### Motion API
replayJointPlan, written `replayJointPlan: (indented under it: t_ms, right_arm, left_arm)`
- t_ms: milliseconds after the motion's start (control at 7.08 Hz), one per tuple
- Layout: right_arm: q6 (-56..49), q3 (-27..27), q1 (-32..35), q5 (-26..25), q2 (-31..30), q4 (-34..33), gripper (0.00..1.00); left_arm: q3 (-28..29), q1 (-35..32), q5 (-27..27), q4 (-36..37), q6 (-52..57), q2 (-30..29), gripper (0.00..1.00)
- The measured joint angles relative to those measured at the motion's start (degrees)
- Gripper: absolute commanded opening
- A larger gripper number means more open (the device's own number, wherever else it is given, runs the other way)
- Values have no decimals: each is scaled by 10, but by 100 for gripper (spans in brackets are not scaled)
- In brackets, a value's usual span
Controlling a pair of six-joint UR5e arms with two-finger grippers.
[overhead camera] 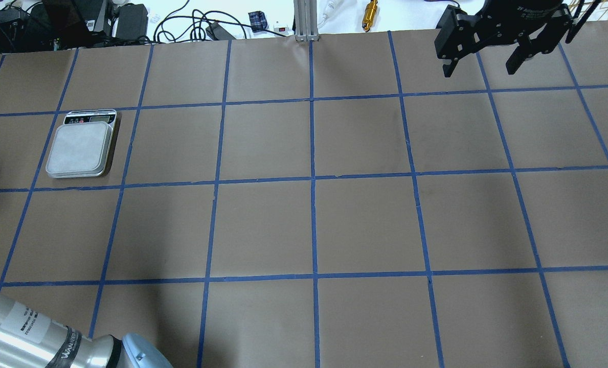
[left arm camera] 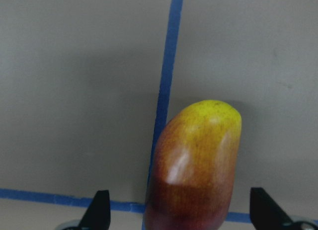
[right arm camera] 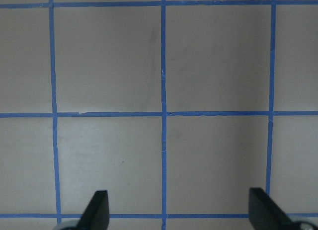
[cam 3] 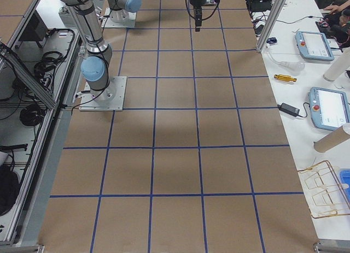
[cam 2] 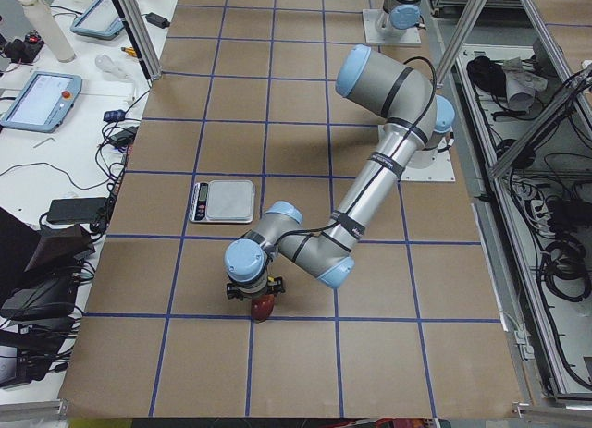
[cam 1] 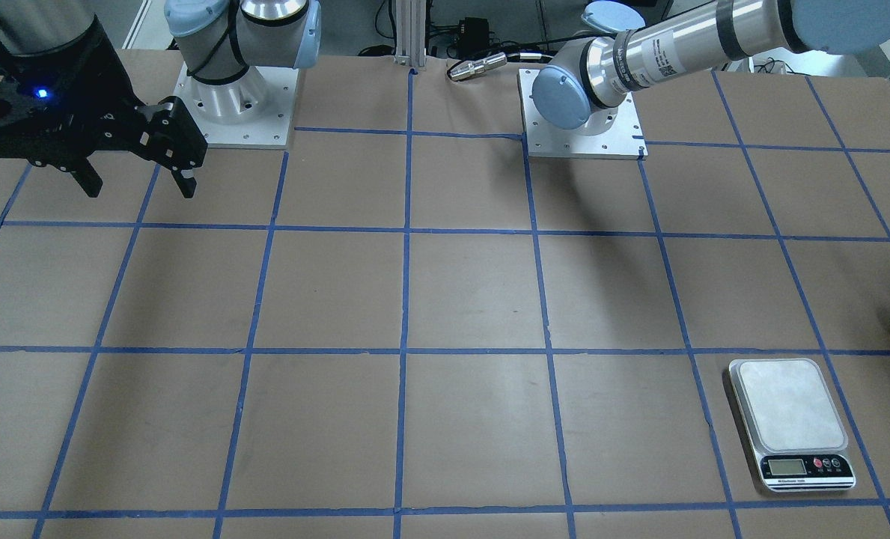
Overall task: Weigh mango
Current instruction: 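Grasp the red-and-yellow mango near the robot's base with the left gripper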
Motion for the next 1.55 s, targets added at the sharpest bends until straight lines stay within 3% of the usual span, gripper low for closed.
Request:
replayJointPlan:
  t_ms: [847,988,1271,1412,1553]
  right_arm:
    - [0,0,0,0,0,0,100]
    - [0,0,0,0,0,0,100]
    - [0,0,0,0,0,0,100]
    - [0,0,0,0,0,0,100]
    - [0,0,0,0,0,0,100]
  left_arm:
    - [-22,7,1,63,47,-28,100]
    - [-23,8,0,67,49,-30,95]
    - [-24,8,0,68,50,-33,48]
    - [-24,8,0,69,51,-33,28]
    - [-23,8,0,69,52,-33,14]
